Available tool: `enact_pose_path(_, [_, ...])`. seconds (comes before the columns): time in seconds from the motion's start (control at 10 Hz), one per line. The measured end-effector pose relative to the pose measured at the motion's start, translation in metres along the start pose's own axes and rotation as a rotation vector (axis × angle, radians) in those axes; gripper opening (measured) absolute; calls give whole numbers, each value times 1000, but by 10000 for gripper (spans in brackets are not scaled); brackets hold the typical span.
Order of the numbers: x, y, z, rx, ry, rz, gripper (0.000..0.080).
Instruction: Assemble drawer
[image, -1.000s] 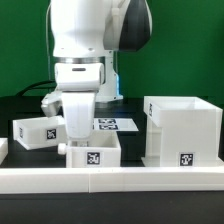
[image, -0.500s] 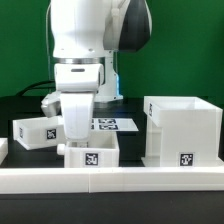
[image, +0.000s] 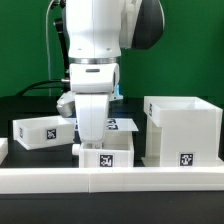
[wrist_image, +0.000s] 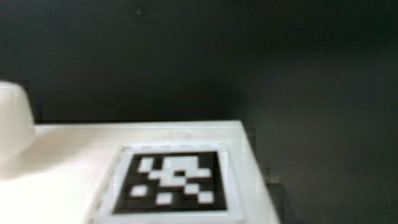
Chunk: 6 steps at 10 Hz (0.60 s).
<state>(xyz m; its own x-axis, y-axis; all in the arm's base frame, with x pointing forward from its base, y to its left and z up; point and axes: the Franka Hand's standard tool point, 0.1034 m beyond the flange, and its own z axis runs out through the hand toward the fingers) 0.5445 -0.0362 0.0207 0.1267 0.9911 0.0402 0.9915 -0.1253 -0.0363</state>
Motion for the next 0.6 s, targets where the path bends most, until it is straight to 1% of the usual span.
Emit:
enact_pose_path(0.2, [0, 0, 1, 1, 0, 1, 42])
enact_pose_path(0.4, [20, -2, 1, 2, 12, -36, 42])
enact_pose_path(0.5, [23, -1, 1, -6, 13, -42, 42])
enact_pose_path(0.6, [17, -2, 2, -19, 13, -29, 42])
